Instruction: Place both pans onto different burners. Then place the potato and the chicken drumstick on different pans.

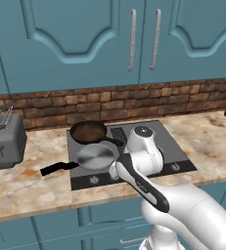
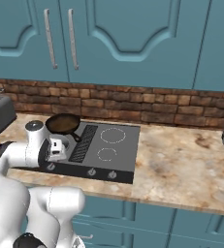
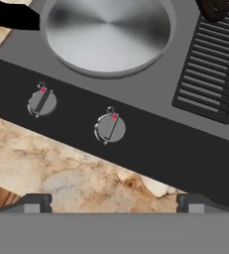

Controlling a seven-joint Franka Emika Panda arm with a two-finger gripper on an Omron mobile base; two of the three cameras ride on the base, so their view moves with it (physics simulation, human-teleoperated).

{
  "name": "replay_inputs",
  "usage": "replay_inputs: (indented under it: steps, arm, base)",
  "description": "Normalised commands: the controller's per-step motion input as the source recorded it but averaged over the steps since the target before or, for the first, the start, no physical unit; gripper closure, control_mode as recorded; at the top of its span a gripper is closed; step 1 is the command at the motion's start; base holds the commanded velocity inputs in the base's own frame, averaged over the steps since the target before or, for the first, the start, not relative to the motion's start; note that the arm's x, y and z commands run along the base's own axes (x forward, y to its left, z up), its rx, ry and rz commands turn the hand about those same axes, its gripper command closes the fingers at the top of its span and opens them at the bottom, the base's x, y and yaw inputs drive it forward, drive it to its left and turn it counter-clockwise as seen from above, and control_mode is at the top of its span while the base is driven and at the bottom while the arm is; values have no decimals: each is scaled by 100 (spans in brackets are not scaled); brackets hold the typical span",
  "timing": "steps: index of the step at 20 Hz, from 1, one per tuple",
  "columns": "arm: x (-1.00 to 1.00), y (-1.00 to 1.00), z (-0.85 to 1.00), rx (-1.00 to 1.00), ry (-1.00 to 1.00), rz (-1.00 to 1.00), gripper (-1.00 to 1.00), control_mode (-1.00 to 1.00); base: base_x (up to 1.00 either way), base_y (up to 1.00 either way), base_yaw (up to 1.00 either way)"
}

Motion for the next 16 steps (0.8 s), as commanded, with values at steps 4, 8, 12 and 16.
replay_inputs:
  steps: [4, 8, 12, 16]
  arm:
    - [0, 0, 0, 0, 0, 0, -100, 100]
    - [0, 0, 0, 0, 0, 0, -100, 100]
    - [0, 0, 0, 0, 0, 0, -100, 100]
    - [0, 0, 0, 0, 0, 0, -100, 100]
  base:
    - [-38, 0, 0]
    - [-50, 0, 0]
    - [-11, 0, 0]
    - [0, 13, 0]
